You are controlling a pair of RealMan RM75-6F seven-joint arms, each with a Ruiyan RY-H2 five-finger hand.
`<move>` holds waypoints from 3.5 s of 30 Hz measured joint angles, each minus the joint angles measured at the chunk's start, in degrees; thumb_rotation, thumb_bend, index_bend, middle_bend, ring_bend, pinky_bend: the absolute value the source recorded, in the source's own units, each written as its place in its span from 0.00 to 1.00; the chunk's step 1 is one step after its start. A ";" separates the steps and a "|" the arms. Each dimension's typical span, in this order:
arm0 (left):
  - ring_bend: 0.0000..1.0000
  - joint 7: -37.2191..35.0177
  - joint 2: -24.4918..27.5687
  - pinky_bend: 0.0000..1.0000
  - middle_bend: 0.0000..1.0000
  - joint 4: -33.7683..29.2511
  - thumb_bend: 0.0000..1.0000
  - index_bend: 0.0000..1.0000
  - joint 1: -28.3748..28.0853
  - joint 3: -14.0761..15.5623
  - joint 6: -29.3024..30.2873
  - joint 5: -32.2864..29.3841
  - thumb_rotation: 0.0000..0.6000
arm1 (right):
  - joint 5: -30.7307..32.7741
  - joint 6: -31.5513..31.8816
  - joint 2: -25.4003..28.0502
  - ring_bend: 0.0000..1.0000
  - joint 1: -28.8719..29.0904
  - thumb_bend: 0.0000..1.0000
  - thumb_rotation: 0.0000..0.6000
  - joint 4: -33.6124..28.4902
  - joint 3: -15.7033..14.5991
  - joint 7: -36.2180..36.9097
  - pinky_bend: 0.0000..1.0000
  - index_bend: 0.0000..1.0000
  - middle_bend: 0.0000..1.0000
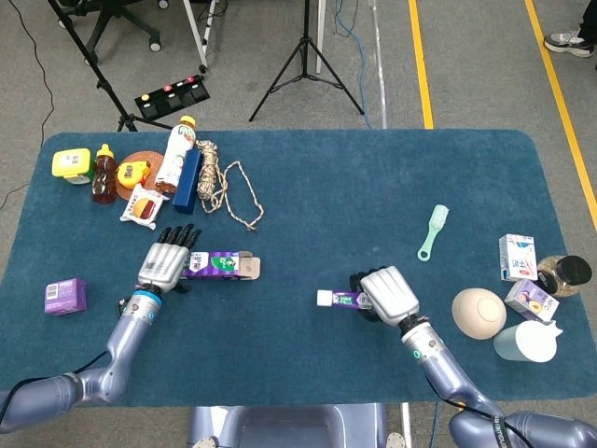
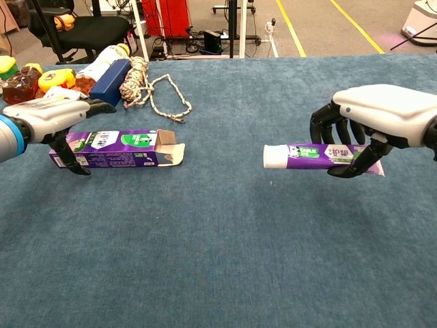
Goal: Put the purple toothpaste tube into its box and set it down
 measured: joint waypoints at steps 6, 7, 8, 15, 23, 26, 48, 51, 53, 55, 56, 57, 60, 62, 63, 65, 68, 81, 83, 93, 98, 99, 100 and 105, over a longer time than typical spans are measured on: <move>0.00 1.73 -1.30 0.25 0.02 0.83 0.11 0.16 -1.13 0.14 0.50 -0.58 1.00 | 0.16 0.19 0.43 0.56 -0.14 0.47 1.00 -0.67 0.04 -0.37 0.55 0.49 0.55; 0.01 2.25 -1.49 0.26 0.03 0.92 0.12 0.18 -1.28 0.14 0.67 -0.92 1.00 | 0.17 0.20 0.52 0.56 -0.17 0.47 1.00 -0.70 0.05 -0.31 0.55 0.49 0.55; 0.03 2.76 -1.66 0.28 0.05 0.97 0.13 0.21 -1.44 0.13 0.80 -1.33 1.00 | 0.17 0.21 0.58 0.56 -0.20 0.47 1.00 -0.72 0.05 -0.26 0.55 0.49 0.55; 0.22 4.88 -2.09 0.48 0.26 0.72 0.20 0.40 -2.63 0.05 1.16 -3.73 1.00 | -0.25 0.35 1.26 0.56 -0.42 0.47 1.00 -0.99 -0.05 0.34 0.55 0.49 0.55; 0.29 2.41 -1.29 0.53 0.34 0.75 0.23 0.44 -3.24 0.25 -0.34 -2.29 1.00 | -1.39 0.41 1.68 0.56 -0.62 0.47 1.00 -1.40 -0.61 0.62 0.55 0.49 0.55; 0.29 0.42 -0.33 0.53 0.34 0.44 0.23 0.44 -3.40 0.27 -0.81 0.10 1.00 | -1.71 0.19 1.78 0.56 -0.47 0.47 1.00 -1.63 -0.76 0.21 0.55 0.49 0.55; 0.29 5.83 6.13 0.52 0.34 -10.62 0.23 0.44 -11.49 -0.21 -3.68 5.63 1.00 | 6.75 1.71 2.56 0.57 2.74 0.48 1.00 -15.08 3.46 -14.76 0.57 0.49 0.55; 0.29 6.19 5.36 0.52 0.34 -11.42 0.23 0.44 -12.06 0.00 -3.23 5.00 1.00 | 8.37 2.30 2.59 0.57 3.39 0.48 1.00 -16.25 4.33 -16.20 0.57 0.49 0.55; 0.29 6.06 5.08 0.52 0.34 -11.79 0.23 0.44 -12.16 0.18 -2.88 5.08 1.00 | 9.21 2.63 2.77 0.57 3.80 0.48 1.00 -16.63 4.79 -16.92 0.57 0.49 0.55; 0.29 5.40 4.97 0.52 0.34 -12.03 0.23 0.44 -12.10 0.41 -2.61 5.50 1.00 | 10.14 2.83 3.12 0.57 4.21 0.48 1.00 -16.94 5.19 -17.56 0.57 0.49 0.55; 0.29 4.99 4.96 0.52 0.34 -12.07 0.23 0.44 -12.04 0.51 -2.50 5.70 1.00 | 10.55 2.90 3.29 0.57 4.37 0.48 1.00 -17.10 5.34 -17.76 0.57 0.49 0.55; 0.29 4.38 4.97 0.52 0.34 -12.07 0.23 0.44 -11.94 0.64 -2.40 5.96 1.00 | 10.94 2.97 3.45 0.57 4.54 0.48 1.00 -17.28 5.45 -17.90 0.57 0.49 0.55; 0.29 2.66 4.94 0.52 0.34 -11.59 0.23 0.44 -11.74 0.93 -2.46 6.29 1.00 | 11.98 3.02 3.66 0.57 5.14 0.48 1.00 -17.61 5.59 -18.31 0.57 0.49 0.55; 0.29 1.73 4.81 0.52 0.34 -11.04 0.23 0.44 -11.71 1.02 -2.64 6.37 1.00 | 12.57 3.04 3.38 0.57 5.60 0.48 1.00 -17.65 5.58 -18.67 0.57 0.49 0.55; 0.29 1.13 4.71 0.52 0.34 -10.80 0.23 0.44 -11.71 1.02 -2.78 6.44 1.00 | 12.77 3.07 3.23 0.57 5.78 0.48 1.00 -17.64 5.56 -18.88 0.57 0.49 0.55; 0.29 0.09 4.59 0.52 0.34 -10.49 0.23 0.44 -11.71 1.01 -2.99 6.66 1.00 | 13.06 3.27 2.91 0.57 6.18 0.48 1.00 -17.51 5.54 -19.50 0.57 0.49 0.55; 0.29 -1.85 4.64 0.52 0.34 -10.21 0.23 0.44 -11.62 1.03 -3.30 7.36 1.00 | 13.84 3.80 2.65 0.57 6.68 0.48 1.00 -17.28 5.63 -20.15 0.57 0.49 0.55; 0.29 -8.95 6.33 0.52 0.34 -9.92 0.23 0.44 -10.84 1.32 -4.25 11.10 1.00 | 16.39 5.05 2.13 0.57 8.32 0.48 1.00 -16.08 5.43 -22.28 0.57 0.49 0.55; 0.29 -9.68 6.49 0.52 0.34 -10.09 0.23 0.44 -10.76 1.26 -4.29 11.28 1.00 | 16.63 5.29 2.15 0.57 8.54 0.48 1.00 -15.95 5.32 -22.96 0.57 0.49 0.55; 0.29 -14.37 6.32 0.52 0.34 -8.63 0.23 0.44 -10.54 1.26 -5.48 12.86 1.00 | 18.45 6.63 0.99 0.57 9.92 0.48 1.00 -15.67 4.82 -25.81 0.57 0.49 0.55; 0.29 -15.01 6.18 0.52 0.34 -8.57 0.23 0.44 -10.81 1.16 -5.83 13.37 1.00 | 19.63 7.45 0.38 0.57 10.66 0.48 1.00 -15.66 4.77 -27.72 0.57 0.49 0.55; 0.29 -14.82 6.11 0.52 0.34 -8.64 0.23 0.44 -10.90 1.21 -5.91 13.37 1.00 | 19.98 7.65 0.29 0.57 10.82 0.48 1.00 -15.70 4.82 -28.10 0.57 0.49 0.55; 0.29 -14.66 6.05 0.52 0.34 -8.70 0.23 0.44 -10.96 1.25 -5.95 13.35 1.00 | 20.45 7.93 0.18 0.57 11.03 0.48 1.00 -15.81 4.91 -28.58 0.57 0.49 0.55; 0.29 -13.83 5.57 0.52 0.34 -8.93 0.23 0.44 -11.29 1.33 -6.01 12.95 1.00 | 21.66 8.84 -0.06 0.57 11.65 0.48 1.00 -16.35 5.13 -29.85 0.57 0.49 0.55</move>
